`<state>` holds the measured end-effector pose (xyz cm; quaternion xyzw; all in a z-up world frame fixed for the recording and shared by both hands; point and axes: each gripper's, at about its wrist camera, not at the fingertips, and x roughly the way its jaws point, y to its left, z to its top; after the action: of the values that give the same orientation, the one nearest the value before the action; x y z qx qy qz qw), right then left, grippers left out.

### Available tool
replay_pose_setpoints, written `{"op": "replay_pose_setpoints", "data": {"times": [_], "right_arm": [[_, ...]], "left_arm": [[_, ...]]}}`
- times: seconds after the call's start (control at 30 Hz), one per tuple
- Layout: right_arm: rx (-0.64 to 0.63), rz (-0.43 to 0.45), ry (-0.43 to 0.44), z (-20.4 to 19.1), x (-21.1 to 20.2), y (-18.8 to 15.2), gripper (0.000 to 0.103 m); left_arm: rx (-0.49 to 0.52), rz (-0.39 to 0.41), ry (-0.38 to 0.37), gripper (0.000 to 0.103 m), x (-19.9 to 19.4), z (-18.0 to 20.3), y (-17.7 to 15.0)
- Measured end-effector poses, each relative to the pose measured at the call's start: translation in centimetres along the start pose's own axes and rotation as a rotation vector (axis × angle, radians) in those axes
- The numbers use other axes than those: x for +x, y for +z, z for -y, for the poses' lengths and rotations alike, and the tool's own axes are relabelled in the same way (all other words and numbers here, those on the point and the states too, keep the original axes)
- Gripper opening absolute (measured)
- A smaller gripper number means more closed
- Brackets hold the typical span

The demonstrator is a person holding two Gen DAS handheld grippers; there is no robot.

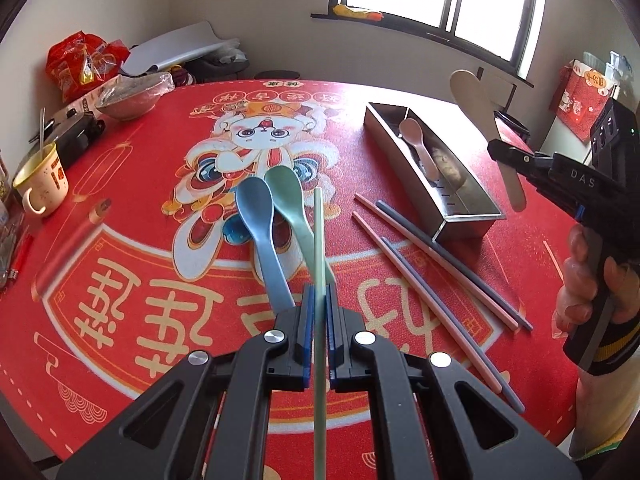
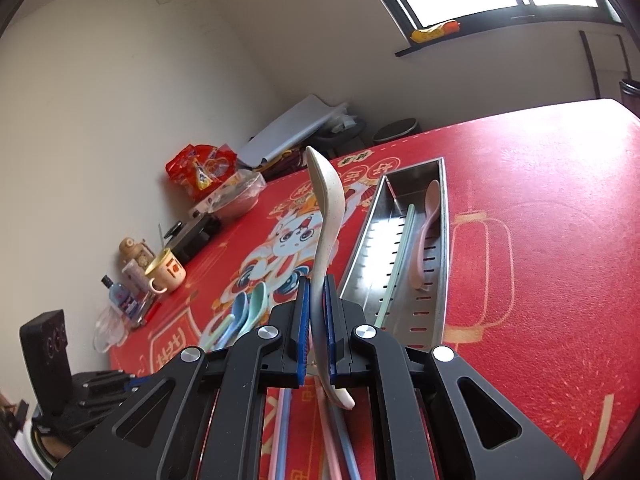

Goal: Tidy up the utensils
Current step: 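Carry the green chopstick into the steel tray and open the left gripper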

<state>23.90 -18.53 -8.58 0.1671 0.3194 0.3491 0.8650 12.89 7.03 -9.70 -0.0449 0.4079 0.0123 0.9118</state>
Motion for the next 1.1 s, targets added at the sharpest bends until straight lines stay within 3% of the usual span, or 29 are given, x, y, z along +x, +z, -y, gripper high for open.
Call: {"op": "replay_pose_setpoints", "data": {"times": [0.3,0.47,0.57,0.77,0.93,1.1], "right_arm": [[0.078,0.043,-0.048,2.3,-0.8,0.7,0.007],[0.152,0.063,-0.080,4.6,-1.3,1.0,0.007],[0.189,0.078,-0.085,5.7,-1.7,1.3,0.007],[0.230,0.092,-0.083,6.9,-2.1,1.5,0.007],[0.247,0.100,-0.072,7.2,-2.4,1.5,0.007],[0.255,0.101,-0.061,7.3,-2.6,1.2,0.007]], "left_arm": [[0.031,0.057,-0.088,0.006,1.9,4.1,6.0],[0.042,0.028,-0.152,0.006,5.8,8.1,10.1],[0.048,0.015,-0.149,0.006,8.5,10.2,12.3],[-0.036,-0.061,-0.136,0.006,14.5,11.5,15.6],[-0.091,-0.131,-0.103,0.006,18.1,11.2,16.5],[-0.093,-0.156,-0.075,0.006,19.1,11.2,16.6]]}}
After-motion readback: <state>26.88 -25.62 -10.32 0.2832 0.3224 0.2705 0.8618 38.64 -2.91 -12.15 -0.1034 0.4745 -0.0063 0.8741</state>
